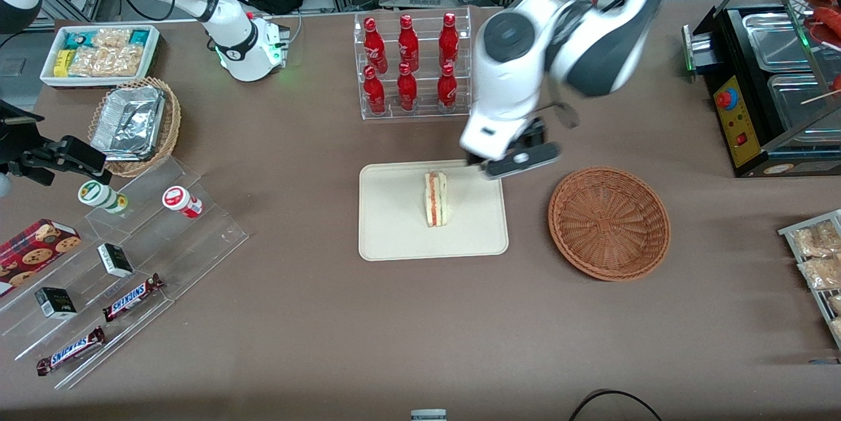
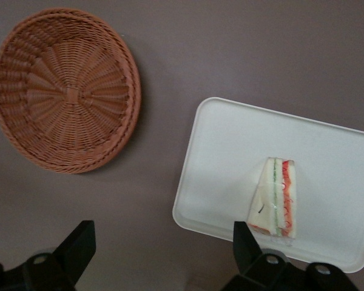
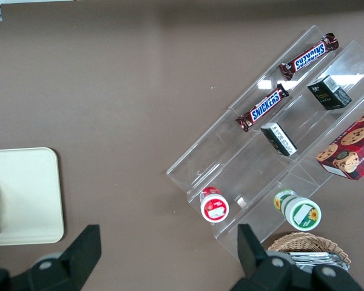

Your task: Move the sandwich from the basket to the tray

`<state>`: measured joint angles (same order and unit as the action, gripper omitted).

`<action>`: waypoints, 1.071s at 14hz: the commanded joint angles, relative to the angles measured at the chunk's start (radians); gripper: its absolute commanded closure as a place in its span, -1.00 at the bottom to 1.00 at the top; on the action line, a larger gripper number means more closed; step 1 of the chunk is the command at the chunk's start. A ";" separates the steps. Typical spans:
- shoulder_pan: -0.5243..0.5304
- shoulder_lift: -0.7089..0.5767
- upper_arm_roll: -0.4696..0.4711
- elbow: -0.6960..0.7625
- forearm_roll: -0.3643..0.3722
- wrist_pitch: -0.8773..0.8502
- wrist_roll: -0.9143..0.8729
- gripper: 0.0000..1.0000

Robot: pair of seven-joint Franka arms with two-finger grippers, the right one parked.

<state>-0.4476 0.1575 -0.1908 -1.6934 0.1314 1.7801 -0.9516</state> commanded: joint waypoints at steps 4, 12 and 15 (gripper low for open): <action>0.258 -0.226 -0.004 -0.054 -0.108 -0.256 0.394 -1.00; 0.463 -0.263 0.048 0.044 -0.098 -0.455 0.743 -1.00; 0.464 -0.263 0.051 0.049 -0.104 -0.450 0.749 -1.00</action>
<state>0.0107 -0.0992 -0.1387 -1.6580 0.0411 1.3440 -0.2218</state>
